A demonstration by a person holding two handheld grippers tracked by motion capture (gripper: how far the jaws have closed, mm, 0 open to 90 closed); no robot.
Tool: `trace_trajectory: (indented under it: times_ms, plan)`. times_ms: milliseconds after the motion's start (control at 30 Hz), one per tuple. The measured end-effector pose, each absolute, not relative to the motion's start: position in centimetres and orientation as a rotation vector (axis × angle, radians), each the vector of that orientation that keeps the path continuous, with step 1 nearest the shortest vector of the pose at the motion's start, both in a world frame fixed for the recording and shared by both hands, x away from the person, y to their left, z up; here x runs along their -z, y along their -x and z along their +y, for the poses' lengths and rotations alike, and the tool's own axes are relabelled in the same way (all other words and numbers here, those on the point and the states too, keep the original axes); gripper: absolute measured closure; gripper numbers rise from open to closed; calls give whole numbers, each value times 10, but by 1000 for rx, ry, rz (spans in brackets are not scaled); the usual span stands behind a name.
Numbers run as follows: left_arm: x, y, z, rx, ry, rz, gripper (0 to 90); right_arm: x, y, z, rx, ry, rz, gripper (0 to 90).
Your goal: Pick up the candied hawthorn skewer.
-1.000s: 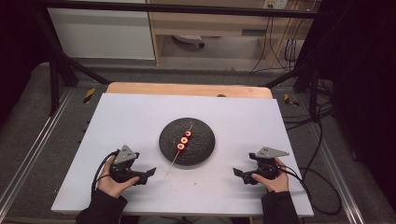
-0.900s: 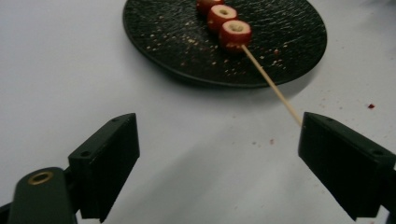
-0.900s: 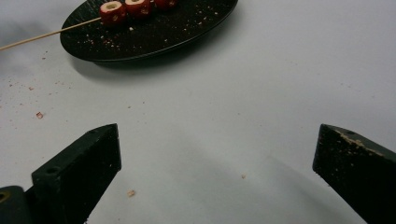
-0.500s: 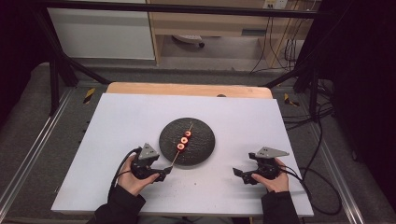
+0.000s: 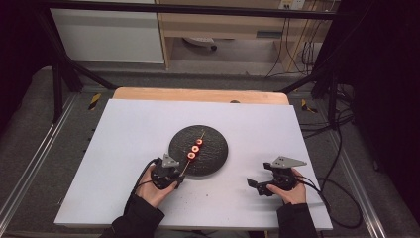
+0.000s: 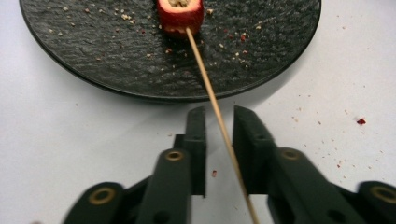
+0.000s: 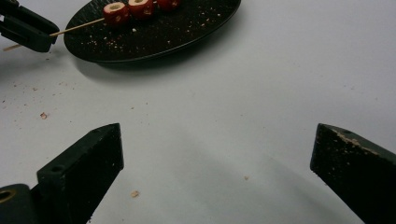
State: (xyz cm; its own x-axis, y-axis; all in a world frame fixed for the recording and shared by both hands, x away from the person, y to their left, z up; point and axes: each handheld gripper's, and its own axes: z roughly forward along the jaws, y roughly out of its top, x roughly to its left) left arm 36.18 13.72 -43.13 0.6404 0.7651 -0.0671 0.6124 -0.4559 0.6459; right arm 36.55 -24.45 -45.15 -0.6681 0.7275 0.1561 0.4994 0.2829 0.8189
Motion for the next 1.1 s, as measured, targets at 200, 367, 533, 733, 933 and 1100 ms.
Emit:
trace_trajectory:
  times_ms: [200, 367, 533, 733, 933, 1100]
  plan:
    - [431, -361, 133, -347, -2229, 1086, 850, 452, -365, -244, -1330, -1133, 2306, 37]
    - [431, -360, 135, -354, -2211, 1091, 882, 452, -365, -244, -1328, -1134, 2308, 37]
    - [431, -359, 141, -358, -2175, 1077, 883, 452, -365, -243, -1330, -1135, 2309, 36]
    - [428, -354, 151, -363, -2122, 1053, 884, 452, -365, -243, -1328, -1137, 2312, 33]
    - [425, -347, 164, -384, -2080, 1017, 883, 452, -365, -242, -1334, -1147, 2309, 29]
    - [427, -341, 177, -394, -2046, 993, 883, 451, -365, -239, -1332, -1135, 2316, 29]
